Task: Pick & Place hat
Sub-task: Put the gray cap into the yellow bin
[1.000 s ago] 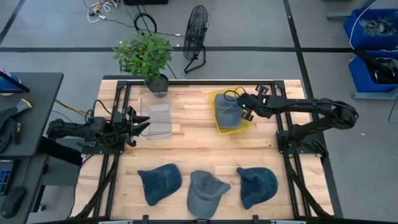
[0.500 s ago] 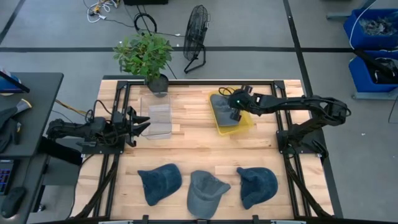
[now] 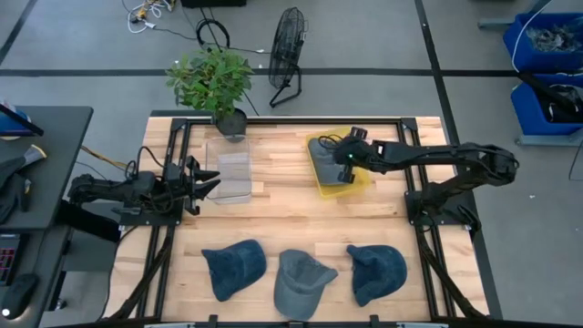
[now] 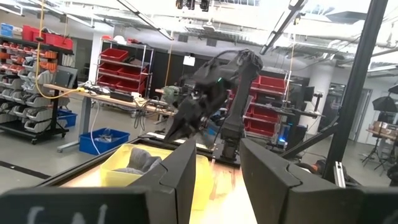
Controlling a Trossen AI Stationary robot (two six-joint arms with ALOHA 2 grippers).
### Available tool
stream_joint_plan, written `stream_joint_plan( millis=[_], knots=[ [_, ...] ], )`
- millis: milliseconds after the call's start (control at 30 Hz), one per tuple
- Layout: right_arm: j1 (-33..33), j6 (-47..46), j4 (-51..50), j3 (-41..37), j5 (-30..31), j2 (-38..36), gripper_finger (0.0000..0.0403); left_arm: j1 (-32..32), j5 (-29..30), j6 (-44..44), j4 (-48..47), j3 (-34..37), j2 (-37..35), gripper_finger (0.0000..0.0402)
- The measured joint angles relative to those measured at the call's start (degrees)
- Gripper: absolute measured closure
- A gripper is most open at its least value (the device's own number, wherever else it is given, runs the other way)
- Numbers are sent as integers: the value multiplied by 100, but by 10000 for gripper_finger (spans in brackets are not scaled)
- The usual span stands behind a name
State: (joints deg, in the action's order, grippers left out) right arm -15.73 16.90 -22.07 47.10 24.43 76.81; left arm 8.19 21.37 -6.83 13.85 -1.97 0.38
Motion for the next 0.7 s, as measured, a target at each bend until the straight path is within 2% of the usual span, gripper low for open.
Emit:
stream_joint_plan(
  millis=[100,400,700],
  knots=[
    [322,-59,-21,285,-132,-145,400,0,0,0,0,-1,0,273],
    [941,-699,-102,497,-1273,-301,385,0,0,-5,0,-1,0,273],
    [1428,-483,-253,497,-1346,-277,349,1,-61,-187,178,0,46,273]
  ],
)
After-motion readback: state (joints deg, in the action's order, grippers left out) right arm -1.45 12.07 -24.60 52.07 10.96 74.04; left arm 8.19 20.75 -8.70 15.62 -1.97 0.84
